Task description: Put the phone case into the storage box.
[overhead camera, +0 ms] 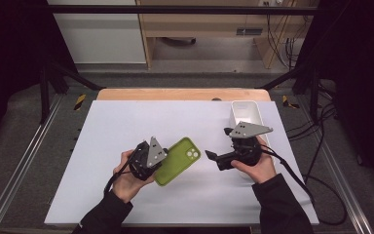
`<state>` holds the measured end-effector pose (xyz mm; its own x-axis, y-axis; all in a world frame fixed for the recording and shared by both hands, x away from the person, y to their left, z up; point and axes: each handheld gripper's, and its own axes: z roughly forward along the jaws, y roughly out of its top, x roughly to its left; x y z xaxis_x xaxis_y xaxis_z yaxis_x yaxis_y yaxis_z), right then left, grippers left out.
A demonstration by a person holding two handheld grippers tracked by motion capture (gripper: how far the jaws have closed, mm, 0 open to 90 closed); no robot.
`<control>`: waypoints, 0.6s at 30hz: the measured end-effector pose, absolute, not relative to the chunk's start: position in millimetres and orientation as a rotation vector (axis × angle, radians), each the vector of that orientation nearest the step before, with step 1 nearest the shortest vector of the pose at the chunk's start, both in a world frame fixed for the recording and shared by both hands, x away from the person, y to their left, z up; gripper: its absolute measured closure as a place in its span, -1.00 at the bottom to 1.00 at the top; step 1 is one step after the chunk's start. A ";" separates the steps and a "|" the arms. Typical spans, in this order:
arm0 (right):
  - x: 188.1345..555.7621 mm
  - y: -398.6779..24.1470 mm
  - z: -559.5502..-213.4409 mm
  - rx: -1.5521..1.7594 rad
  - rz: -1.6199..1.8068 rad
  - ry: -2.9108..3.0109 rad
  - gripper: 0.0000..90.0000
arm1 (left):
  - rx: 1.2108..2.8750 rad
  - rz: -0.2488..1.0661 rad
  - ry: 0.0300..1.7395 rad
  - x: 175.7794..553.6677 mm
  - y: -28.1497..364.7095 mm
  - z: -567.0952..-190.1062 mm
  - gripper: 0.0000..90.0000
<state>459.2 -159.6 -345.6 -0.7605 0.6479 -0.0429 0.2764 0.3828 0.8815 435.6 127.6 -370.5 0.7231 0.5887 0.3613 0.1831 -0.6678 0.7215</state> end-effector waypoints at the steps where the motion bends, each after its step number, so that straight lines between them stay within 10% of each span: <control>1: 460.0 -158.5 -344.6 0.800 1.332 2.271 -0.88 | 2.244 0.776 0.578 435.3 126.9 -370.6 0.96; 18: 473.4 -143.4 -335.9 0.807 1.315 2.379 -0.82 | 2.234 0.815 0.500 428.1 117.0 -366.1 0.96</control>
